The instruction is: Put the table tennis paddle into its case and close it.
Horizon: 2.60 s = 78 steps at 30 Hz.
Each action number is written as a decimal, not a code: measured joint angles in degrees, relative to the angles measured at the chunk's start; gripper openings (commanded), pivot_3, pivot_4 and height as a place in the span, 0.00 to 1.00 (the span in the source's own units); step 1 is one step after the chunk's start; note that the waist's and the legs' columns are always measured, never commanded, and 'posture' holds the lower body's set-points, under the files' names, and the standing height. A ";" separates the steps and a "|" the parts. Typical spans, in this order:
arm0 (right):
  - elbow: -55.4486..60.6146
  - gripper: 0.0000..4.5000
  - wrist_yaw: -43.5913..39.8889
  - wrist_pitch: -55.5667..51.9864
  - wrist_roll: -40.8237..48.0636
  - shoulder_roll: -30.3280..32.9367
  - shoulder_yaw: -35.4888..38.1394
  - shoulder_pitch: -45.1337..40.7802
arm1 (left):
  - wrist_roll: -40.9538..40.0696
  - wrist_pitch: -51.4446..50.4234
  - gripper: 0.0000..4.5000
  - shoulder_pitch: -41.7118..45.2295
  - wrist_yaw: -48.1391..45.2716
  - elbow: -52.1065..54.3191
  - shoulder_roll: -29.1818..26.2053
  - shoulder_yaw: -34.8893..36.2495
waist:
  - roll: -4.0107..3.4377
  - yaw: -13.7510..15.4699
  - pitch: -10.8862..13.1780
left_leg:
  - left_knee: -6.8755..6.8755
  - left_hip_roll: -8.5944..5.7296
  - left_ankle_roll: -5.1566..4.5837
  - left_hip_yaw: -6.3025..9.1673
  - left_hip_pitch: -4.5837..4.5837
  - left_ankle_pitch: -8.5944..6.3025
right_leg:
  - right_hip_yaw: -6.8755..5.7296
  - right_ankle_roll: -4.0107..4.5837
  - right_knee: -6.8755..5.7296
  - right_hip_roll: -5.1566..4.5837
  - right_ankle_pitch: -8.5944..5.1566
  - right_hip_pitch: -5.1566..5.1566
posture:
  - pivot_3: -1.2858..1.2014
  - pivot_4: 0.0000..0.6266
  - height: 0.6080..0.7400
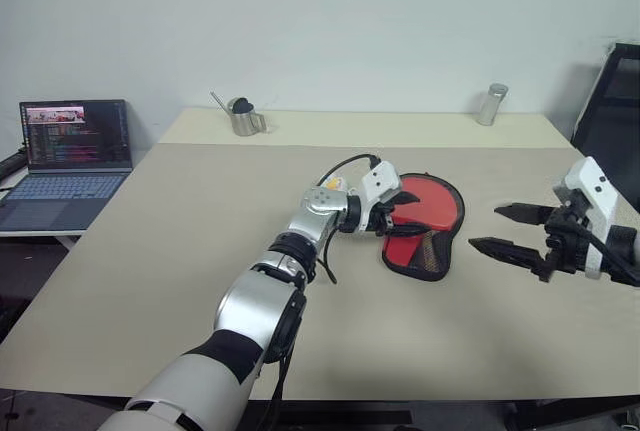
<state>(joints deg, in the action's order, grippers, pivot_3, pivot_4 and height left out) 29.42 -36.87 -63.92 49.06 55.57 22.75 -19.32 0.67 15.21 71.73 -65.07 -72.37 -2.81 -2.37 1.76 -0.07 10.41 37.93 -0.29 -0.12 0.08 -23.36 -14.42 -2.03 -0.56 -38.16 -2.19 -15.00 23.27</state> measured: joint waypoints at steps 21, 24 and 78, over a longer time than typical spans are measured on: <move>-23.03 0.99 25.02 -0.77 -13.81 -27.97 -10.85 -11.21 | -12.54 -20.85 0.77 -13.53 -12.60 34.71 -23.00 6.32 | -0.07 -0.06 -0.03 | 0.19 -0.03 0.01 0.00 0.00 0.01 | 0.21 0.04 -0.49 -0.07 -0.02 0.13 | 0.52 0.24 1.00; -26.38 0.99 26.40 0.61 -16.29 -29.24 -10.78 -11.73 | -14.14 -25.72 0.77 -15.01 -12.54 39.94 -24.97 6.01 | -0.07 -0.09 -0.03 | 0.19 -0.02 0.01 -0.04 0.08 0.01 | 0.26 0.04 -0.58 -0.06 -0.02 0.13 | 0.52 0.24 1.00; -34.67 0.99 26.66 11.88 -29.91 -36.78 -12.97 -11.53 | -17.33 -29.69 0.77 -17.43 -9.30 47.05 -27.78 4.93 | -0.07 -0.65 -0.03 | 0.10 0.05 0.00 -0.48 0.44 0.01 | 0.82 0.04 -0.75 -0.03 -0.03 0.13 | 0.52 0.24 1.00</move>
<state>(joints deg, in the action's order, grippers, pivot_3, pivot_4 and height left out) -5.25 -10.21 -52.03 19.16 18.79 9.78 -30.84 -16.66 -14.48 54.30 -74.38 -25.32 -30.59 2.56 1.69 -0.72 10.38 38.02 -0.24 -0.12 -0.40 -22.93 -14.42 -1.21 -0.52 -38.90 -2.22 -15.03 23.39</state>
